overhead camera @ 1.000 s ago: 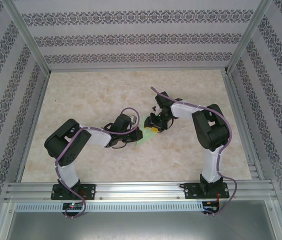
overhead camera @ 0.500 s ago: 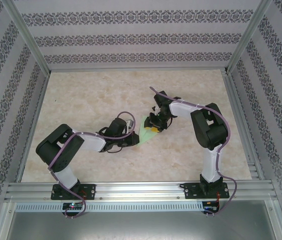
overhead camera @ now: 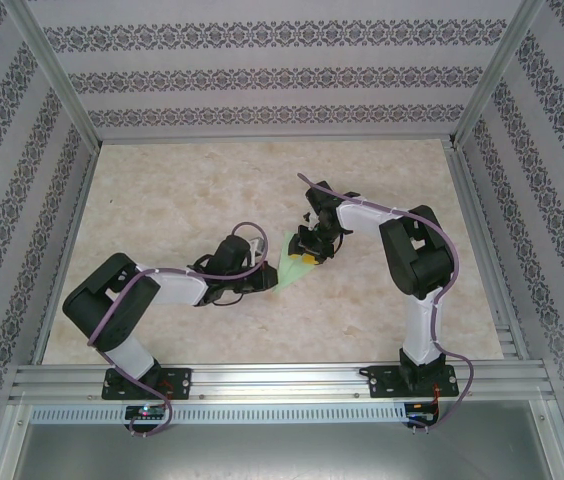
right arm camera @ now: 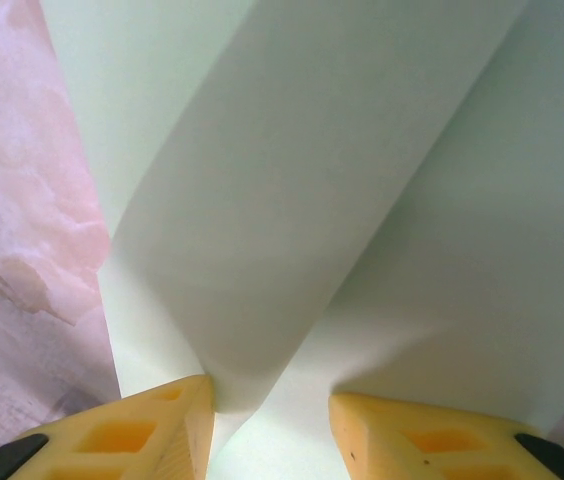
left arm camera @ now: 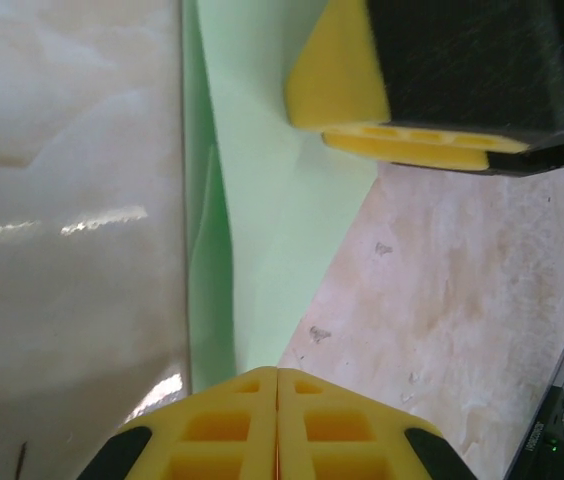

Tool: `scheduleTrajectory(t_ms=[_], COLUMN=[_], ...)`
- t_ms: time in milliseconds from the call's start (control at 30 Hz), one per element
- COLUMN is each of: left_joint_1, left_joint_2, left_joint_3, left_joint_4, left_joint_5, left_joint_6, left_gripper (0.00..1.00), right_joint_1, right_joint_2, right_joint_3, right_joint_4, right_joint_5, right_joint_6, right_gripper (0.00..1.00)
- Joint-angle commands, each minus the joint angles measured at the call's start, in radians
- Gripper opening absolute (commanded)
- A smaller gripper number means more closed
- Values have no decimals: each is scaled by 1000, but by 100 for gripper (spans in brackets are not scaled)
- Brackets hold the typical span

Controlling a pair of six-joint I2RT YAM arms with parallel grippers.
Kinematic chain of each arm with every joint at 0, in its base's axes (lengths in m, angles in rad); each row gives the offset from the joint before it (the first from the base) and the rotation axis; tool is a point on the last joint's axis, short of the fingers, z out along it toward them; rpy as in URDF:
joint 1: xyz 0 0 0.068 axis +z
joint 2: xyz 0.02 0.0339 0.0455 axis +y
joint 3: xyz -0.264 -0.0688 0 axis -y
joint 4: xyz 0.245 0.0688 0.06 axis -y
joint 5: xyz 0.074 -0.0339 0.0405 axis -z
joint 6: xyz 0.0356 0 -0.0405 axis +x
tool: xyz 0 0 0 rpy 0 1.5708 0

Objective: Fold a paper plane with a square sheet of paper (pick it up from the middle)
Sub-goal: Fourth fold the wing at the center of the table.

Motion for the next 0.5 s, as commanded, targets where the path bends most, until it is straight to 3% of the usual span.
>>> scheduleTrajectory(t_ms=[0, 467], left_joint_1=[-11, -10], left_joint_2=[27, 138], left_joint_3=[58, 146], left_joint_4=[68, 44], left_joint_5=[13, -33], left_joint_6=[-1, -9], left_gripper=[9, 8], right_joint_1=[17, 15], right_joint_2=[279, 276], right_joint_3=[-121, -131], right_joint_4=[48, 62], right_joint_5=[345, 333], right_joint_6=[-2, 1], right_gripper=[41, 38])
